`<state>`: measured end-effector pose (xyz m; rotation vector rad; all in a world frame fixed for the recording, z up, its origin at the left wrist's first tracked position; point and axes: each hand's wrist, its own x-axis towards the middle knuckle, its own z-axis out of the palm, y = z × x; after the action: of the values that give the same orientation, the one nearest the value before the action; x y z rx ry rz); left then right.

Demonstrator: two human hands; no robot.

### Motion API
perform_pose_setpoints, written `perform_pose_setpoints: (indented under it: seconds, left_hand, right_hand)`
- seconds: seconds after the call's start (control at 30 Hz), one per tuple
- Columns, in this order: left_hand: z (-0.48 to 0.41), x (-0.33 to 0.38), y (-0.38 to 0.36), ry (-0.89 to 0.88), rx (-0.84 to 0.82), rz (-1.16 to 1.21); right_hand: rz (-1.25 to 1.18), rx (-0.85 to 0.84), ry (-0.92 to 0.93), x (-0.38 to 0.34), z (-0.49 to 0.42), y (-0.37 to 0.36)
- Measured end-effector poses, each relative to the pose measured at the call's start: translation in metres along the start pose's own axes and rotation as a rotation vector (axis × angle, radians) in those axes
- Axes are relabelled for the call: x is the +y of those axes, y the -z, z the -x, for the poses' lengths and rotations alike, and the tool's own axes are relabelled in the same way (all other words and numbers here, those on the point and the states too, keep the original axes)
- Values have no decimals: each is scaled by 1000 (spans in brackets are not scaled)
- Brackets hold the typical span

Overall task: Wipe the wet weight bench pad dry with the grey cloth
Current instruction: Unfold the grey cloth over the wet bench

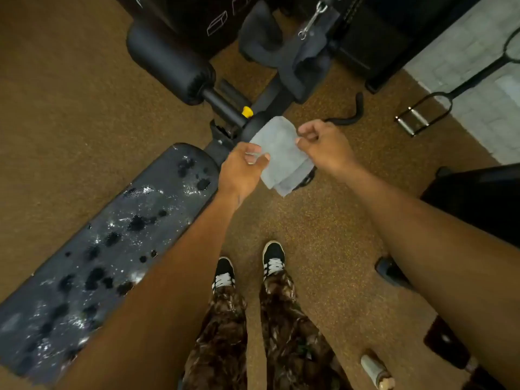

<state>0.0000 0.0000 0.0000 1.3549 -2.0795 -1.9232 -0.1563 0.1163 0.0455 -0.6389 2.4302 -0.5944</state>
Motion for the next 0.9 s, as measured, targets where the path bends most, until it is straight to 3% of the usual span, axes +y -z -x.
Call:
perform_pose_setpoints:
  seconds: [0.17,0.27,0.5,0.6,0.77,0.9]
  left_hand:
    - [-21,-8,-13,-36,202,-39]
    - [-28,-18,-27,-22,317,-9]
    - [-20,-26,-51,333,212,762]
    - [-17,-36,-54,377,107,786]
    - [-11,-32,-47,350,155,947]
    - [-3,-28,-33,277,205,946]
  right_hand:
    - [154,-146,48,1,-39,-10]
    - [88,-222,33,6,-52,-15]
    - [-137,-405,-124,15,-65,-26]
    - [-286,-385,-194,18,-66,-24]
    - [-243,-165,-80,8,-64,-22]
    - [-262,-89,-52,-10,-54,-20]
